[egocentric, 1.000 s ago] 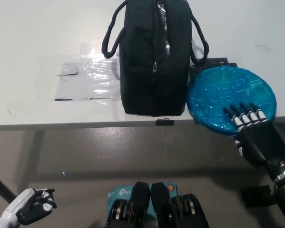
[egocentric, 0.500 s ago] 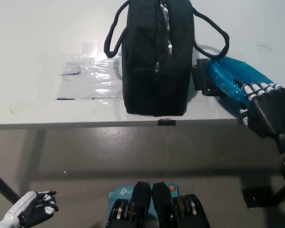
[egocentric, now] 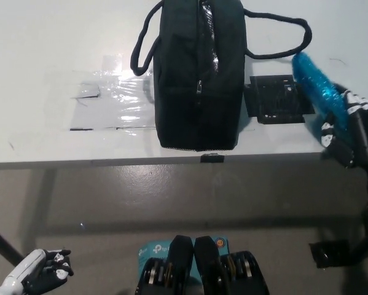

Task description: The robot uses its right hand to pick up a stack of plates kept in the middle of the desk and put it inside a bag kept next to it

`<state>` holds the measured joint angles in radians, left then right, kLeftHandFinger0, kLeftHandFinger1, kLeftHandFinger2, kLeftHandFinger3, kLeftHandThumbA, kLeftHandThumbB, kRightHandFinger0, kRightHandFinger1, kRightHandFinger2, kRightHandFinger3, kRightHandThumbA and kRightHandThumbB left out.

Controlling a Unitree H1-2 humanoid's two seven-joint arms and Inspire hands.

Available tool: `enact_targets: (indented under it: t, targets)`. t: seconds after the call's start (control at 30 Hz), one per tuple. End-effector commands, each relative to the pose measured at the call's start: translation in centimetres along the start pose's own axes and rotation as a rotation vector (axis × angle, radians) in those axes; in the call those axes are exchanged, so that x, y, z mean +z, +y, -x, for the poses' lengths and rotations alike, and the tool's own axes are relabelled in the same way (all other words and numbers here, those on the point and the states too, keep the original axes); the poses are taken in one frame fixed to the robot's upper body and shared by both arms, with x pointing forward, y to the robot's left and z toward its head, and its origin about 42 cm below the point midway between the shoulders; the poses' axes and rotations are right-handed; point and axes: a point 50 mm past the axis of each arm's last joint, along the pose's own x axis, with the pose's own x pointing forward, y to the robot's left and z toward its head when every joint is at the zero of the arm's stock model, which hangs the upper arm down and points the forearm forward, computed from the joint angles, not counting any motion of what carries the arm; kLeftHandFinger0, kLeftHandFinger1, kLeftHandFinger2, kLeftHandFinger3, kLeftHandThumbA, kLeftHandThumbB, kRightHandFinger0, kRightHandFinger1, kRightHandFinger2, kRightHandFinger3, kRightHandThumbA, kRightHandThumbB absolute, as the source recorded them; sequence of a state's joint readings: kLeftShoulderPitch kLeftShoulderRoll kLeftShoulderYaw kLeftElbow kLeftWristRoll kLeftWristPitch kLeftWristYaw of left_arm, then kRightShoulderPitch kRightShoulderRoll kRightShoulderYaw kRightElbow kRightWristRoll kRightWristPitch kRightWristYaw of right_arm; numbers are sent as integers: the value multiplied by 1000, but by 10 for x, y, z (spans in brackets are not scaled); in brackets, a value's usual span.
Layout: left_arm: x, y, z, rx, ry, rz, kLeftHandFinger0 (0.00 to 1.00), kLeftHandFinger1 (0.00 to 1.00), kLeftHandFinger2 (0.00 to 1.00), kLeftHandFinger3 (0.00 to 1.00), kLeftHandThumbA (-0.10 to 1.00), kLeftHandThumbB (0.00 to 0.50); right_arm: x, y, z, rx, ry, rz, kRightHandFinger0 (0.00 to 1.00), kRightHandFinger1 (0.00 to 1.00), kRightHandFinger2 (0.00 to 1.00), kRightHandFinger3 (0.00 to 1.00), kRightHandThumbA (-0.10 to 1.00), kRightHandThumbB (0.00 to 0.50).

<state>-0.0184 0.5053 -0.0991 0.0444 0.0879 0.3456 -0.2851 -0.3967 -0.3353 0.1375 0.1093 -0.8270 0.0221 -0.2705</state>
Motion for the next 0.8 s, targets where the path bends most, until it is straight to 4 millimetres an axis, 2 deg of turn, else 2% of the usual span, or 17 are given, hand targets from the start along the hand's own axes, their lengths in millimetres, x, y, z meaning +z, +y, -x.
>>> enact_targets:
  t: [0.0,0.03,0.07,0.1,0.13,0.2,0.23,0.27,0.33,0.4,0.53,0.57,0.6,0.67,0.77]
  targets:
    - [6,18,5,12,-38,-85,883,870,881,927,-100,234,-5,-56,-33,-109,389,-866,0,0,234,224,-100,237]
    - [6,18,5,13,-25,-86,905,891,899,936,-100,238,-12,-63,-33,-133,419,-960,0,0,207,246,-100,190]
    - [6,17,6,15,-19,-80,923,897,903,930,-100,235,-16,-68,-33,-151,441,-1009,0,0,243,304,-100,153]
    - [6,17,5,13,-23,-80,927,899,903,929,-100,234,-17,-71,-33,-165,431,-1033,0,0,323,390,-100,114]
    - [6,17,5,13,-23,-80,928,900,904,930,-100,233,-17,-71,-33,-166,431,-1037,0,0,334,409,-100,110]
    - [4,15,6,13,-21,-82,916,895,902,942,-100,236,-19,-76,-38,-188,445,-1103,0,0,344,392,-100,112]
    - [3,15,7,13,-20,-83,915,897,905,947,-100,229,-19,-78,-40,-191,446,-1126,0,0,373,415,-100,112]
    - [4,14,7,16,-22,-80,916,898,906,947,-100,228,-19,-81,-42,-195,445,-1142,0,0,381,420,-100,128]
    - [2,14,7,16,-23,-65,919,899,903,946,-100,226,-16,-85,-47,-213,439,-1172,0,0,377,401,-100,129]
    - [2,14,7,17,-26,-60,898,886,890,937,-100,227,-14,-87,-50,-230,435,-1202,0,0,372,413,-100,151]
    - [2,14,7,12,-24,-64,913,891,892,938,-100,230,-10,-89,-58,-231,413,-1247,0,0,352,410,-100,133]
    - [2,14,6,11,-17,-60,920,899,896,939,-100,224,-4,-91,-62,-230,398,-1241,0,0,303,390,-100,175]
    - [2,14,6,9,-16,-59,930,910,903,940,-100,228,2,-92,-67,-222,381,-1229,0,0,296,386,-100,196]
    - [2,14,6,11,-15,-63,932,913,905,939,-100,229,7,-94,-72,-211,361,-1225,0,0,299,363,-100,193]
    - [0,14,6,10,-12,-63,896,880,881,927,-100,238,19,-99,-82,-177,304,-1215,0,0,320,382,-100,155]
